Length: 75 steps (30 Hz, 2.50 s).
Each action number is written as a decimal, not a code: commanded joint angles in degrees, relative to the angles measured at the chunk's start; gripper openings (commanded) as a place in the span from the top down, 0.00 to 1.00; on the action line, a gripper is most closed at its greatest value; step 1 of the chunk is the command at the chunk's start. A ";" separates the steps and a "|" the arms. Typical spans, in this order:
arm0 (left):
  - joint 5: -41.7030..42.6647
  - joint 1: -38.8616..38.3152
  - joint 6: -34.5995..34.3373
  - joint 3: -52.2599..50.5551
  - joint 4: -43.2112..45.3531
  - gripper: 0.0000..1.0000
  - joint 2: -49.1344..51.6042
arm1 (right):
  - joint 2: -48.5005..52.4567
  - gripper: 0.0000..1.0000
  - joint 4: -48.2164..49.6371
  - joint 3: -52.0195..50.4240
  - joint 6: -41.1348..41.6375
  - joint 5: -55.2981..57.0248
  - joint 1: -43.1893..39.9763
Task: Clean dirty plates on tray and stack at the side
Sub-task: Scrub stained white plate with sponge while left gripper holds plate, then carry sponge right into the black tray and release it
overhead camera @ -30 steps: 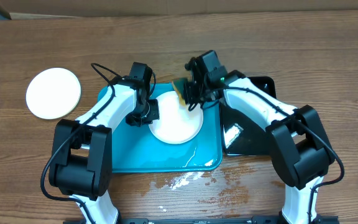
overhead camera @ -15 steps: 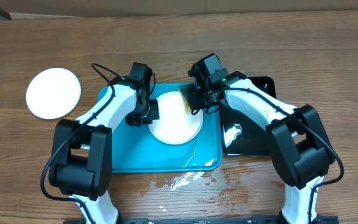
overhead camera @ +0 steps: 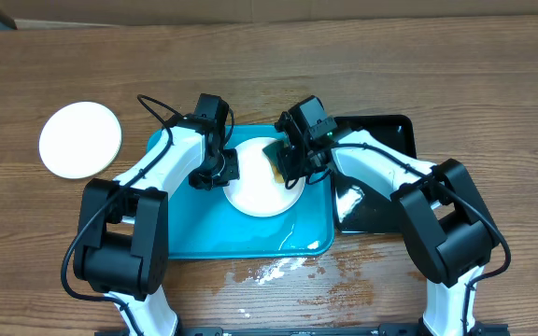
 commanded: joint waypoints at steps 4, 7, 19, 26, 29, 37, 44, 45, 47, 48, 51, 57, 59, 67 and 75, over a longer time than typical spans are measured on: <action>-2.05 -0.44 1.07 -0.68 -0.22 0.96 0.72 | 1.68 0.96 3.43 -2.27 4.07 -9.99 0.28; -2.05 -0.42 1.05 -0.68 -0.20 0.96 0.72 | 1.68 0.96 5.09 -0.87 4.13 -22.84 0.28; -1.92 -0.42 1.07 -0.68 -0.20 0.96 0.72 | -4.02 0.96 -0.35 8.50 5.73 -24.26 -6.12; -1.97 -0.42 1.09 -0.68 -0.15 0.96 0.72 | -11.78 0.96 -12.92 9.73 5.55 -11.34 -12.37; -1.99 -0.42 1.09 -0.68 -0.15 0.96 0.72 | -13.33 0.96 -20.55 9.73 5.57 -2.95 -15.13; -2.05 -0.44 1.09 -0.68 0.09 0.95 0.72 | -13.16 0.96 -35.01 6.51 5.57 9.51 -18.47; -1.92 -0.44 1.09 -0.68 0.07 0.93 0.72 | -13.09 0.90 -28.30 -3.48 5.57 11.30 -18.32; -1.92 -0.44 1.09 -0.68 0.07 0.93 0.72 | -13.09 0.82 -27.28 -4.28 5.57 11.69 -18.32; -1.97 -0.44 1.11 -0.68 0.09 0.93 0.72 | -13.09 0.60 -25.29 -5.33 5.55 12.96 -18.34; -1.95 -0.44 1.11 -0.68 0.09 0.92 0.72 | -13.09 0.43 -24.72 -5.29 5.53 13.57 -18.34; -1.95 -0.44 1.11 -0.68 0.26 0.86 0.72 | -13.11 0.09 -21.64 -5.29 5.35 15.15 -18.38; -1.88 -0.48 1.09 -0.68 0.28 0.62 0.72 | -13.09 0.15 -19.71 -5.53 5.38 15.93 -18.36; -1.90 -0.48 1.09 -0.70 0.22 0.64 0.72 | -13.09 0.24 -19.93 -6.29 5.40 15.93 -18.29; -2.43 -0.48 1.31 -0.72 0.76 0.94 0.72 | -13.09 0.37 -18.14 -11.45 5.35 15.96 -18.32; -7.10 -0.57 1.51 1.66 0.46 0.96 -3.69 | -13.09 0.13 -18.29 -11.45 5.35 15.93 -18.32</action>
